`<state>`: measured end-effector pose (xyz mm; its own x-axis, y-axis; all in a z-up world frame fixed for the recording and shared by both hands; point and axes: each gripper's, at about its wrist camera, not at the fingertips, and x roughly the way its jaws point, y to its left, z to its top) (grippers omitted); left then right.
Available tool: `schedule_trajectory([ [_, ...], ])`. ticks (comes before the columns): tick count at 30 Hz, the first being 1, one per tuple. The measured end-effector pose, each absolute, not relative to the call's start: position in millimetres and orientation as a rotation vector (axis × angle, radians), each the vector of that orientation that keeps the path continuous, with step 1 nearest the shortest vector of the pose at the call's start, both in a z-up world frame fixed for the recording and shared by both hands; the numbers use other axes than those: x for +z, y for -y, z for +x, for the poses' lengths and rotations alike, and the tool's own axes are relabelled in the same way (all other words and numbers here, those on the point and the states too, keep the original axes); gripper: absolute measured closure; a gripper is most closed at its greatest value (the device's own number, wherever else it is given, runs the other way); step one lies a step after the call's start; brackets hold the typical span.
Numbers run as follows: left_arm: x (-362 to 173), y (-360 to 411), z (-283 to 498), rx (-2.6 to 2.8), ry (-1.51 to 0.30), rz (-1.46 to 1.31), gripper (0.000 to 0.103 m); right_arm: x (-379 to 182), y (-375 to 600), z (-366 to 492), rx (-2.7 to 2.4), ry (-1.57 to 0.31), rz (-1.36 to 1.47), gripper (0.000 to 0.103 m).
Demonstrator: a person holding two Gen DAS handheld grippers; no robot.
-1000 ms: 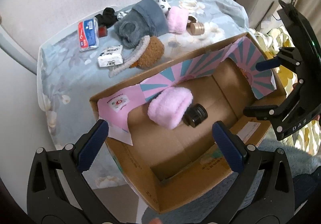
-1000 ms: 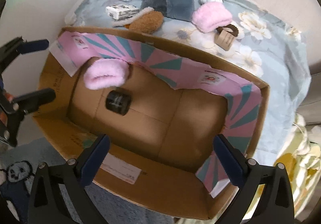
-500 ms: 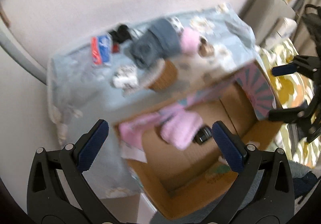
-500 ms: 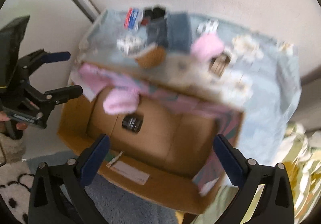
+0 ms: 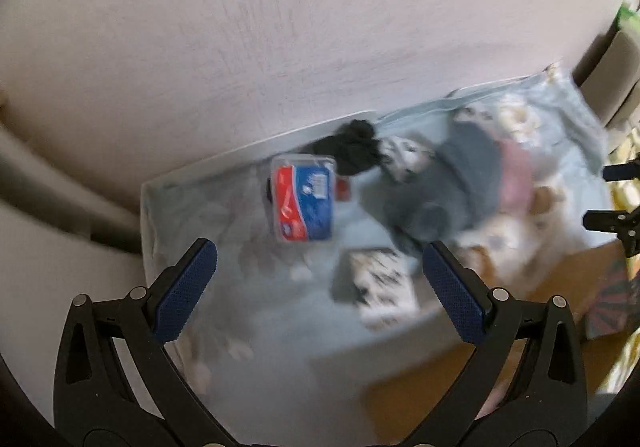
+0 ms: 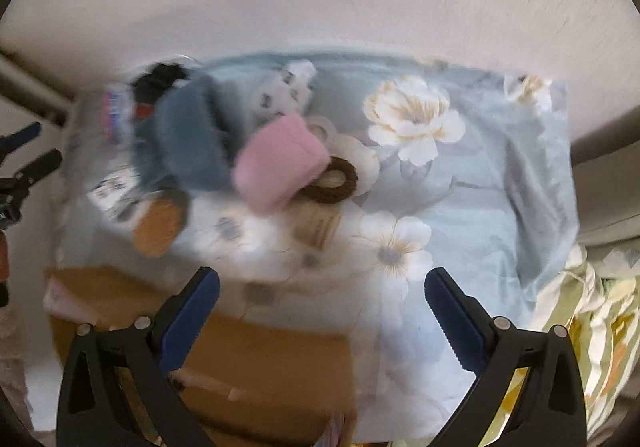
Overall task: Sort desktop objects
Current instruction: 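Grasp the floss-pick box with left tool while right tool grasps beige cylinder, then carry the floss-pick box and beige cylinder over the box with both tools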
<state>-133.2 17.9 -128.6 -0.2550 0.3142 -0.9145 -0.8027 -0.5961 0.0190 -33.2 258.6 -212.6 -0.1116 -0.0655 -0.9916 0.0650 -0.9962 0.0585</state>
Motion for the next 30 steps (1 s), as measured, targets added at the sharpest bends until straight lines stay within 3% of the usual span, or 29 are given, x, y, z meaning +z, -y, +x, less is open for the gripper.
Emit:
schedule_trajectory([
  [12, -193, -37, -175, 1.895, -0.652, -1.328, 0.007, -259, -259, -59, -2.24, 0.09, 2.187, 0.005],
  [18, -203, -36, -182, 1.873, -0.62, -1.348, 0.026, -268, -264, -63, -2.218, 0.13, 2.23, 0.032],
  [22, -205, -34, -184, 1.865, -0.594, -1.358, 0.052, -271, -266, -64, -2.202, 0.174, 2.23, 0.053],
  [25, -205, -31, -186, 1.866, -0.57, -1.368, 0.052, -275, -269, -64, -2.186, 0.208, 2.239, 0.076],
  [30, -198, -24, -185, 1.865, -0.549, -1.369, 0.052, -272, -271, -61, -2.194, 0.208, 2.224, 0.076],
])
